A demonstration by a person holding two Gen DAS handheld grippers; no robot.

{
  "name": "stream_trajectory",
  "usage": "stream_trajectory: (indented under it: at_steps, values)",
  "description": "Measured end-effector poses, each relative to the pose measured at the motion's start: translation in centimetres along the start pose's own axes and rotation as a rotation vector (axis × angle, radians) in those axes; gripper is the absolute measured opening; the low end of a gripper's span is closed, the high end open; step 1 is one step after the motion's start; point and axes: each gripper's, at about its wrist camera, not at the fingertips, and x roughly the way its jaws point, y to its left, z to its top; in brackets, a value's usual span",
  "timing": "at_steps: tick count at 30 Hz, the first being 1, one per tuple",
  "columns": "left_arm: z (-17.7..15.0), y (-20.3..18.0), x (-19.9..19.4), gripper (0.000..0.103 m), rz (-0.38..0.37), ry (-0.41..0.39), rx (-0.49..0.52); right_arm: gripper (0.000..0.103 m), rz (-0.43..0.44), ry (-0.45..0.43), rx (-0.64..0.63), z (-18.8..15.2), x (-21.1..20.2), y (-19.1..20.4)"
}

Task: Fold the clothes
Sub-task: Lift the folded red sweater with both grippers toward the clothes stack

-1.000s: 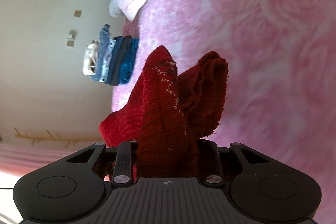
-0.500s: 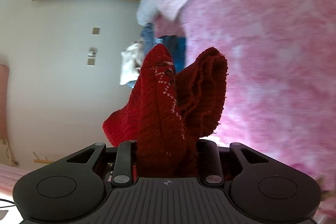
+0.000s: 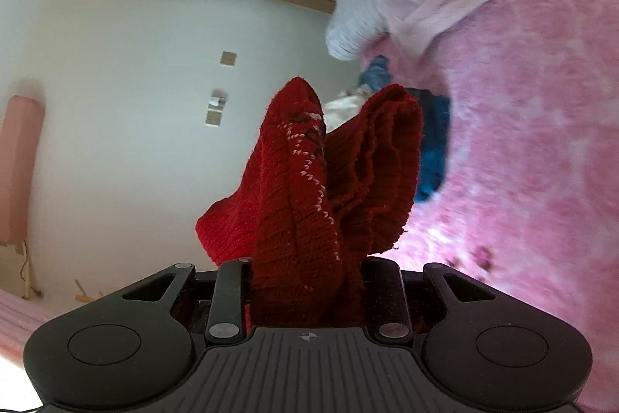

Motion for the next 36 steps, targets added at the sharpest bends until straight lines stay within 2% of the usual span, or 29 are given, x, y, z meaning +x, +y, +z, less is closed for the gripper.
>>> stream_trajectory:
  at_steps: [5,8,12,17,21,24,31,36]
  values:
    - [11.9,4.9,3.1,0.017,-0.037,0.126,0.048,0.028,0.004,-0.087,0.043,-0.6,7.6,2.4]
    - [19.5,5.9,5.4,0.017,-0.043,0.199,0.108,0.028,-0.009,-0.170,0.145,-1.3,13.1,3.4]
    - [28.3,5.6,9.5,0.017,-0.085,0.258,0.174,0.028,0.000,-0.276,0.183,0.2,19.1,6.4]
    - [35.3,4.8,14.4,0.018,-0.145,0.279,0.205,0.028,0.004,-0.394,0.187,4.2,24.0,10.3]
    - [37.6,5.9,17.7,0.018,-0.156,0.311,0.196,0.028,-0.016,-0.438,0.184,6.7,27.0,11.6]
    - [38.4,8.0,19.6,0.018,-0.142,0.345,0.174,0.028,-0.051,-0.443,0.193,7.7,28.8,11.0]
    - [37.9,14.4,23.0,0.018,-0.099,0.405,0.102,0.028,-0.127,-0.419,0.237,9.0,31.9,6.5]
    - [36.8,19.2,25.2,0.022,-0.058,0.447,0.107,0.029,-0.217,-0.409,0.240,8.6,33.4,3.0]
